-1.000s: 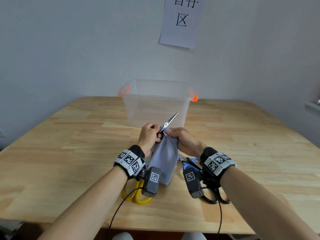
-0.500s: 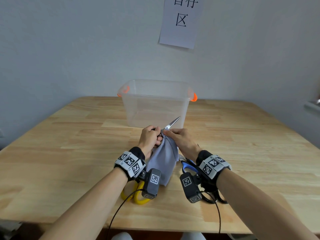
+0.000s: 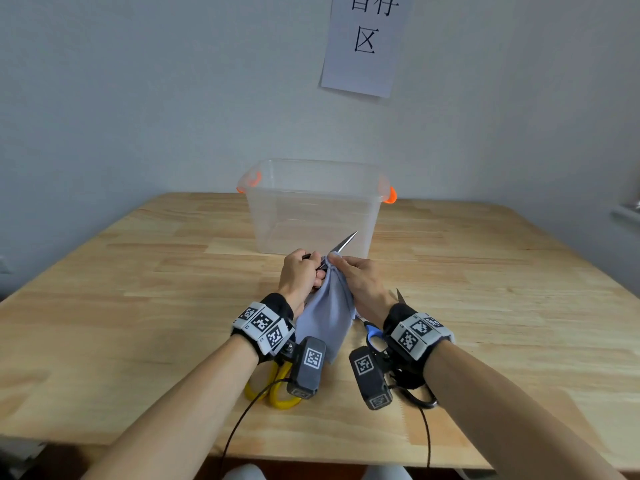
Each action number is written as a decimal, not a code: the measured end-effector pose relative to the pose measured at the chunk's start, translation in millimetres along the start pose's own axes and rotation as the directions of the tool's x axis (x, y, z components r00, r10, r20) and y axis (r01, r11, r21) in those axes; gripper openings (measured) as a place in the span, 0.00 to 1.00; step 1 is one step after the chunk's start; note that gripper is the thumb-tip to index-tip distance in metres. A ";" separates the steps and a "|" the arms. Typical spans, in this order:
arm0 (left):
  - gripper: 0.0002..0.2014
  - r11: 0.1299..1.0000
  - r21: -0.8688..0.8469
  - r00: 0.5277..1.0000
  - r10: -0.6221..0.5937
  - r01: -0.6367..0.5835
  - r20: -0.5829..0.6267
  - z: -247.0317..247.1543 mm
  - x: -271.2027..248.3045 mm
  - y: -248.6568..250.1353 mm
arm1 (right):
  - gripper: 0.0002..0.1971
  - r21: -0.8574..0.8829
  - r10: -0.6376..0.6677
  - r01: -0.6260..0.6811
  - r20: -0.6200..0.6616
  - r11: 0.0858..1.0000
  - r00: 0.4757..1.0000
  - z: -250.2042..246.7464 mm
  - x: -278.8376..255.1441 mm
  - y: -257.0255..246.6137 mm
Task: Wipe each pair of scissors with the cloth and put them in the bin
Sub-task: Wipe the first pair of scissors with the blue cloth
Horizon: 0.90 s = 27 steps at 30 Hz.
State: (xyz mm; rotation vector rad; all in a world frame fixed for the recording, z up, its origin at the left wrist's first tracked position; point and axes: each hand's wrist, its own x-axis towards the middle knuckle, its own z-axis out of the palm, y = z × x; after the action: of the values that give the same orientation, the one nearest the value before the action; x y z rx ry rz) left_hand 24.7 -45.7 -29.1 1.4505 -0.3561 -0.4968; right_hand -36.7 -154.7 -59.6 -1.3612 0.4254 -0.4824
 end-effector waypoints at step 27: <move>0.18 0.997 0.058 0.999 0.042 -0.044 0.029 -11.7 1.9 -4.9 | 0.17 -0.180 -0.013 0.042 0.162 0.983 0.987 -14.0 -0.3 -9.7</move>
State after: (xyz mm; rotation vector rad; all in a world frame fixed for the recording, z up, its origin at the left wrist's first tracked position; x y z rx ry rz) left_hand 31.9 -37.0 -35.2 1.4905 -0.4260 -0.4755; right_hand -45.4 -167.4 -52.3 -1.5728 0.3245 -0.3594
